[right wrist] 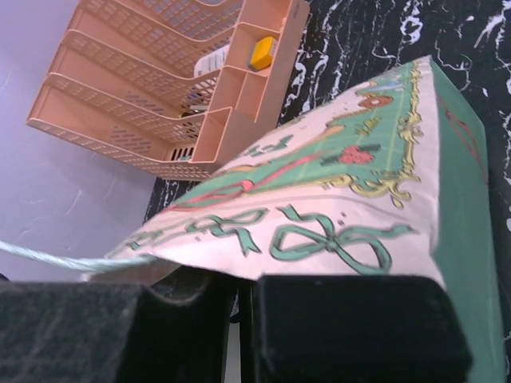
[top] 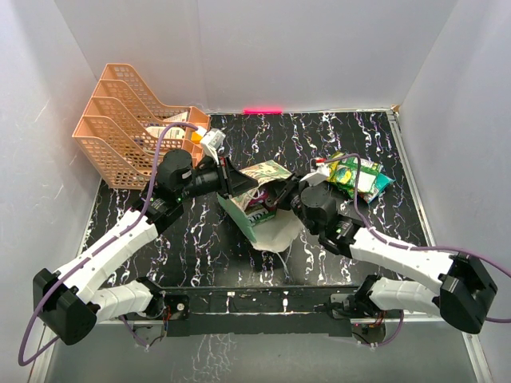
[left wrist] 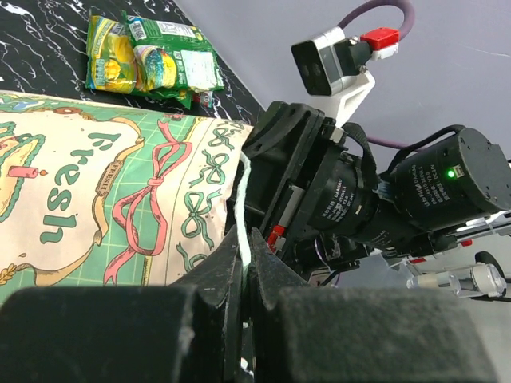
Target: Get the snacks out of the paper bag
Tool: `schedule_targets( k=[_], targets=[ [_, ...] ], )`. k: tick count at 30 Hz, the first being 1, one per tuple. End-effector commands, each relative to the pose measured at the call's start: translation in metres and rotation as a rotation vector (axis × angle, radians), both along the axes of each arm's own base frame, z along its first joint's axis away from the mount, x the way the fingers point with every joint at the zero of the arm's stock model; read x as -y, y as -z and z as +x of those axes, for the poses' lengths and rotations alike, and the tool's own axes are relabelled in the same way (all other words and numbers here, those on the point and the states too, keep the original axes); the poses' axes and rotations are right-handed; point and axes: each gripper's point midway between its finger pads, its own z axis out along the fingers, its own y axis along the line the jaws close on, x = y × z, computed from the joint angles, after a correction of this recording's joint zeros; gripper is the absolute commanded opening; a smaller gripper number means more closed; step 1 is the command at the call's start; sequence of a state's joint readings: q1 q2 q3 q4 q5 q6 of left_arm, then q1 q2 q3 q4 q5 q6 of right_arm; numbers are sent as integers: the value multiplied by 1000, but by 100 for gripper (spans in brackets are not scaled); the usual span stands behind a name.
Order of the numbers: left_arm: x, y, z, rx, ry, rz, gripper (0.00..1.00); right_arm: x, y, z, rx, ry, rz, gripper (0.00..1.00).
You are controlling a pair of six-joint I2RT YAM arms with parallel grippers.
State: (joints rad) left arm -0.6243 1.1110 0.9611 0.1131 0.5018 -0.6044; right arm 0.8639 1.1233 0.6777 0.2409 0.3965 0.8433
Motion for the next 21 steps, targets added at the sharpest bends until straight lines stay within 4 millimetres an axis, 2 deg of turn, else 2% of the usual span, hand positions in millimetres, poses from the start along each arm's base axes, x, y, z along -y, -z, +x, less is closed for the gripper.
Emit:
schedule_targets(
  k=[1,6,10,14,16,21],
  targets=[
    [-3,-16,-1,49,-16,-18,0,2,17,-5,-58,0,-16,7],
    [-2,-20,-1,55,-6,-26,0,1,62,-4,-226,38,-111,8],
    [-2,-25,-1,68,-5,-29,0,21,92,-6,-332,156,-127,9],
    [0,-27,-1,71,4,-33,0,24,96,-6,-342,188,-76,15],
    [1,-27,0,67,6,-35,0,23,97,-4,-349,199,-60,26],
    [3,-29,-1,66,17,-45,0,21,109,1,-370,245,-4,41]
  ],
)
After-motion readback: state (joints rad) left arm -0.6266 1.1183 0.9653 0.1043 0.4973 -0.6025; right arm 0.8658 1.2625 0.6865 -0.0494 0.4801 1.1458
